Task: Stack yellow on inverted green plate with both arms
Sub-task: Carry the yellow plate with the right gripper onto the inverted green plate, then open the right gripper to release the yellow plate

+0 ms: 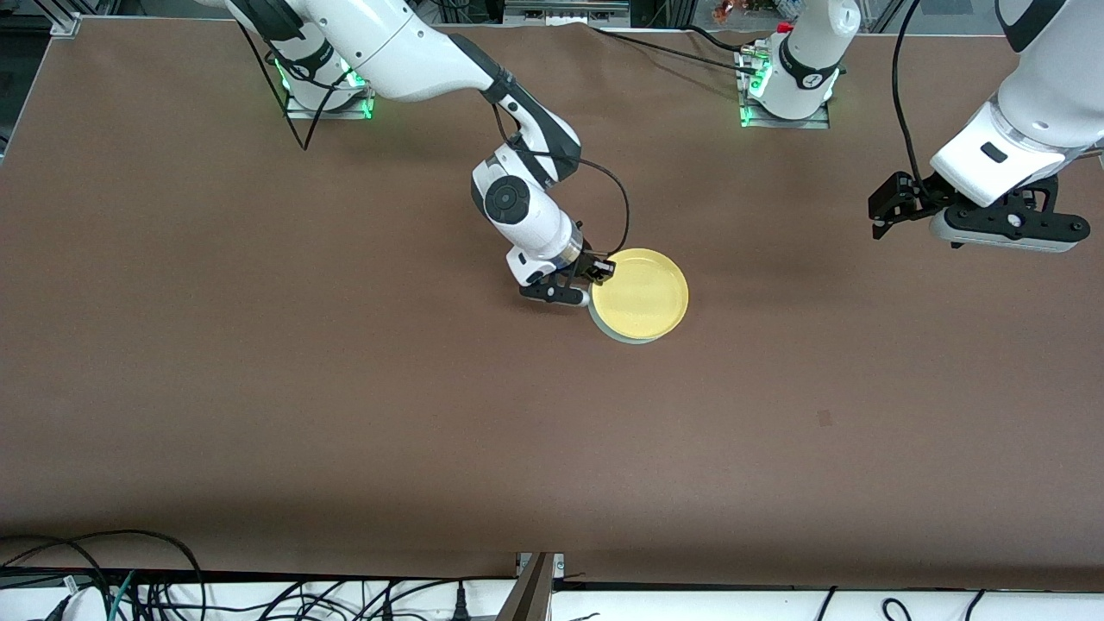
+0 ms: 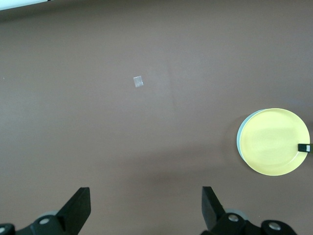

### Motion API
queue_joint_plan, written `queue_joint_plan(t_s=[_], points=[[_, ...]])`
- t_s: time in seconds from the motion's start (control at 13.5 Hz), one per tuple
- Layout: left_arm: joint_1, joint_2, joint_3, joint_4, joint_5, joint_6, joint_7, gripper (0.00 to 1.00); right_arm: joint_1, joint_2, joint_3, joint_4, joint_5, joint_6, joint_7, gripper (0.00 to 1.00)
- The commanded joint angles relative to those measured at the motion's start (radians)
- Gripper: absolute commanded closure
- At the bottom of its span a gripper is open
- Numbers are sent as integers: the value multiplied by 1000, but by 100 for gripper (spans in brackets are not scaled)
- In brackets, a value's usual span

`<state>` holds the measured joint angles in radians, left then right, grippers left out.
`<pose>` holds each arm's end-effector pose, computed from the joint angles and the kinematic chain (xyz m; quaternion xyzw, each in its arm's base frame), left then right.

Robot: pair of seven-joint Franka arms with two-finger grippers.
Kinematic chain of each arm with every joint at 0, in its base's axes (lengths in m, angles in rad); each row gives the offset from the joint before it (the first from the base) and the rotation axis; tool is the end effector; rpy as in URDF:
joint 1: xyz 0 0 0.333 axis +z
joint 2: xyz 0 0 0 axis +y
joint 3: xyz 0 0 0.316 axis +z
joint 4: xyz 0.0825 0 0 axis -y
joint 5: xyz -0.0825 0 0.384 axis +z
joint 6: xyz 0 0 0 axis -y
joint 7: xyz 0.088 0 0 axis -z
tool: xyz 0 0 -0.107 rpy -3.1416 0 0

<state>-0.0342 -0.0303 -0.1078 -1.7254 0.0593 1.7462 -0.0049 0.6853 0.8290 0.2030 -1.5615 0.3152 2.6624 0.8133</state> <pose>0.5526 -0.0744 0.5833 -0.9965 0.0729 -0.0276 0.0290 0.4835 0.5405 0.1887 -0.9690 0.1328 0.0315 0.2062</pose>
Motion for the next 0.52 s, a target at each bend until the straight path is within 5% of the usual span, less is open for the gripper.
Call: queue_joint_plan(t_s=[0.0,0.45], points=[[5,16,-3,36,-9,-27,9,0,-3,-8,-20,26,-1,-21,4,0],[5,16,-3,36,-9,-27,9,0,-102,-38,-77,282,-140,-550,-43,0]])
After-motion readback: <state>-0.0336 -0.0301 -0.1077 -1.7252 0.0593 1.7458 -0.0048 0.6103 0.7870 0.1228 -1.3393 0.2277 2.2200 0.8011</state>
